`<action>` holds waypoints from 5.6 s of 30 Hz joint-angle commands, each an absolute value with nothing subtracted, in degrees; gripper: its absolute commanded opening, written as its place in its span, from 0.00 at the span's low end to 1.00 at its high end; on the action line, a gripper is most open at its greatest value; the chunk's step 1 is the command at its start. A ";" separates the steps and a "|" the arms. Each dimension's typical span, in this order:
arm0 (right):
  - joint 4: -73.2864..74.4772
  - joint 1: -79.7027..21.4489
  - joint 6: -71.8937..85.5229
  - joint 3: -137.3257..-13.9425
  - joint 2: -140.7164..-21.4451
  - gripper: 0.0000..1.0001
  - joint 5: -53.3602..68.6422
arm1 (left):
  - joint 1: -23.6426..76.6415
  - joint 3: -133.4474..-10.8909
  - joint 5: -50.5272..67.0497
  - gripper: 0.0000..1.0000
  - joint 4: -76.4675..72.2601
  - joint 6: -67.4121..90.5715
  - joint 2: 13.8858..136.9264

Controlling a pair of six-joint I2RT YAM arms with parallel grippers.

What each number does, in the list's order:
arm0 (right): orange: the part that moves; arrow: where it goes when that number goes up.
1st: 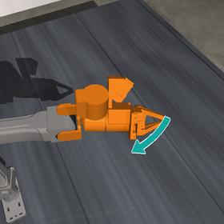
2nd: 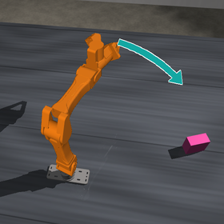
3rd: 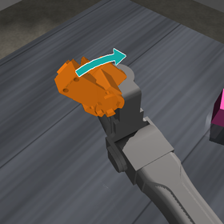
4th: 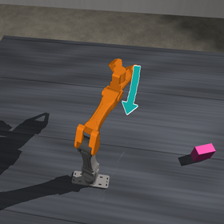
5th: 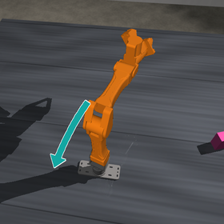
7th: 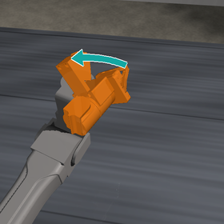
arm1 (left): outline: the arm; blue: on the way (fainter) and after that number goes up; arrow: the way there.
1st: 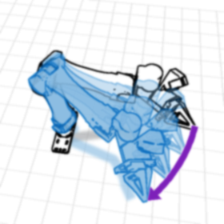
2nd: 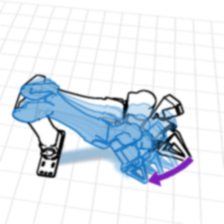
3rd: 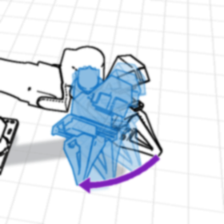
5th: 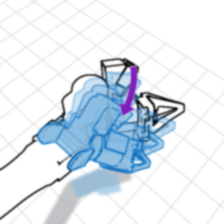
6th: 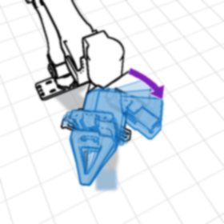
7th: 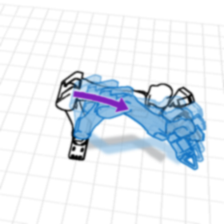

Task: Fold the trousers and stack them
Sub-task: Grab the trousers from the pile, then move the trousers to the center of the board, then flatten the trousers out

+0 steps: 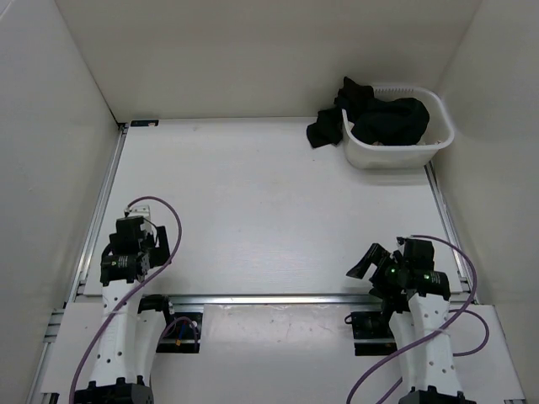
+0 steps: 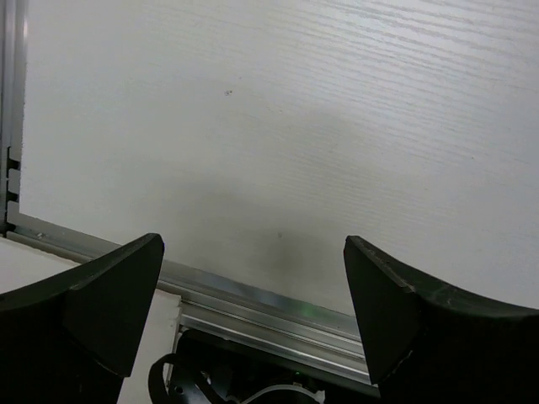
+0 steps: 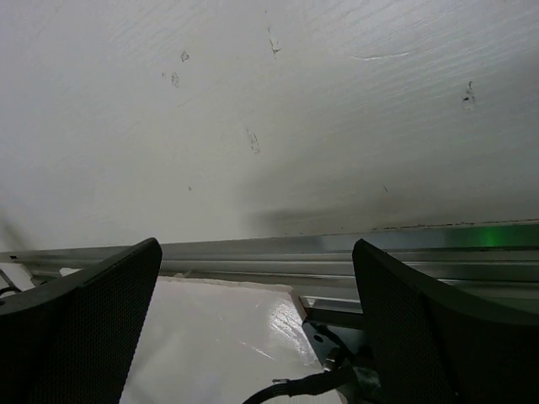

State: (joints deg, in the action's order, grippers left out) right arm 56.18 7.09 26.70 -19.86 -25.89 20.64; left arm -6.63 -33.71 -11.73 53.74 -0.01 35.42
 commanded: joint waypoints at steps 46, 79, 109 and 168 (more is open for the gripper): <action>26.03 -5.26 12.57 -132.28 -102.07 0.00 -10.82 | -8.09 -68.91 -12.48 1.00 47.55 0.00 62.94; 40.18 -32.27 28.92 -94.92 -95.20 0.99 -17.15 | 0.95 -77.00 -5.10 0.94 58.44 0.00 71.53; 35.76 -17.40 40.25 -109.23 -130.07 0.99 1.49 | 53.61 -79.37 -3.95 0.44 51.33 0.00 114.70; 33.93 -8.09 48.25 -69.87 -93.93 0.82 -8.88 | 25.66 -69.52 -8.18 0.91 56.08 0.00 92.97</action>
